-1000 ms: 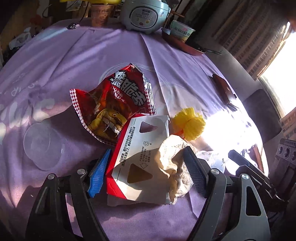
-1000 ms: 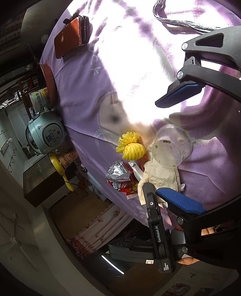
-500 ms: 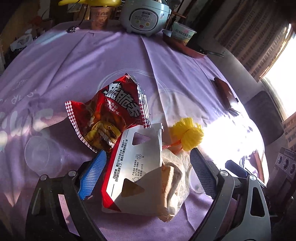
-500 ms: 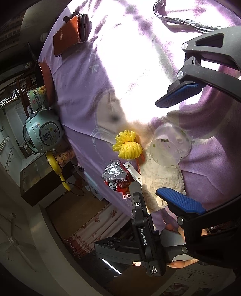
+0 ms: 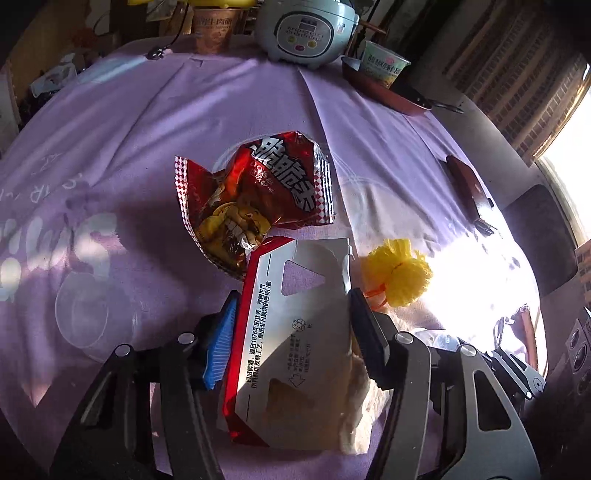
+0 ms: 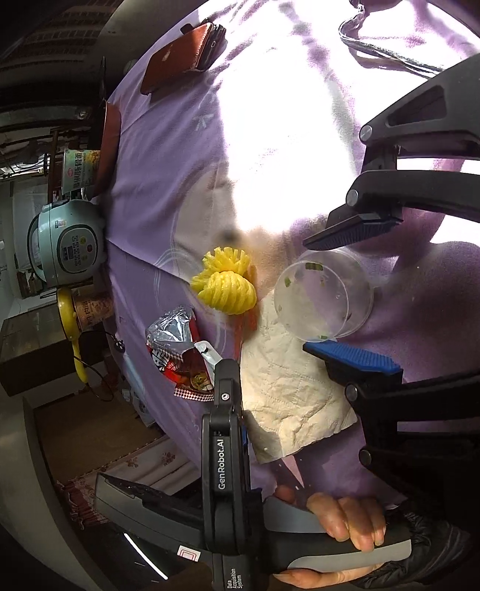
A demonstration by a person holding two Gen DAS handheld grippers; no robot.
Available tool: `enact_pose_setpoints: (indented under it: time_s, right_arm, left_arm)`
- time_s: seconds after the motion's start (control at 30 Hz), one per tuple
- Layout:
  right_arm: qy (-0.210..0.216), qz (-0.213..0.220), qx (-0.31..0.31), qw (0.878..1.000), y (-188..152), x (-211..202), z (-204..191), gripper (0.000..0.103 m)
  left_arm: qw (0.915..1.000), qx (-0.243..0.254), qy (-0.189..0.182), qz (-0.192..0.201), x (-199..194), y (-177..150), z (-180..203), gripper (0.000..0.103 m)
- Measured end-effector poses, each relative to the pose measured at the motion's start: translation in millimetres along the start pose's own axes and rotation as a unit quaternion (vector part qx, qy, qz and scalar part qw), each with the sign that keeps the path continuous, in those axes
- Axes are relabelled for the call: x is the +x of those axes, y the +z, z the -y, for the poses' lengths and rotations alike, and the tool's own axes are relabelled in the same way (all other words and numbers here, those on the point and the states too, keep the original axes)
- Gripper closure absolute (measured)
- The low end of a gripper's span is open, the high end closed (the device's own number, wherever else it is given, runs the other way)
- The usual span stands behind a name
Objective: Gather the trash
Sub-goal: 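Lift the carton with the left gripper while the right grasps the clear plastic cup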
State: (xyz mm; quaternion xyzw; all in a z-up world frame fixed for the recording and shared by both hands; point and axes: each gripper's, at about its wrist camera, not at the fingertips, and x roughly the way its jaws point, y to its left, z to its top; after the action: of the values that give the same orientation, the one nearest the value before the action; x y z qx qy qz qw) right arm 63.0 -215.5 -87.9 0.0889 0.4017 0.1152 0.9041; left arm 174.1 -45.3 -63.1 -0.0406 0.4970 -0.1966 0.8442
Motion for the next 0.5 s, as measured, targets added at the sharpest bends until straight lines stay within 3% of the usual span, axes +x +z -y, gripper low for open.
enact_pose_setpoints:
  time_s: [0.27, 0.5]
  right_arm:
    - [0.019, 0.032, 0.016, 0.999, -3.3, -11.5, 5.6, 0.053]
    - [0.049, 0.066, 0.042, 0.996, -2.1, -33.5, 13.5, 0.053]
  left_arm:
    - [0.9969, -0.010, -0.005, 0.077, -61.5, -11.0, -5.1, 0.045]
    - [0.9925, -0.038, -0.006, 0.116, -100.5, -24.3, -25.7, 0.045]
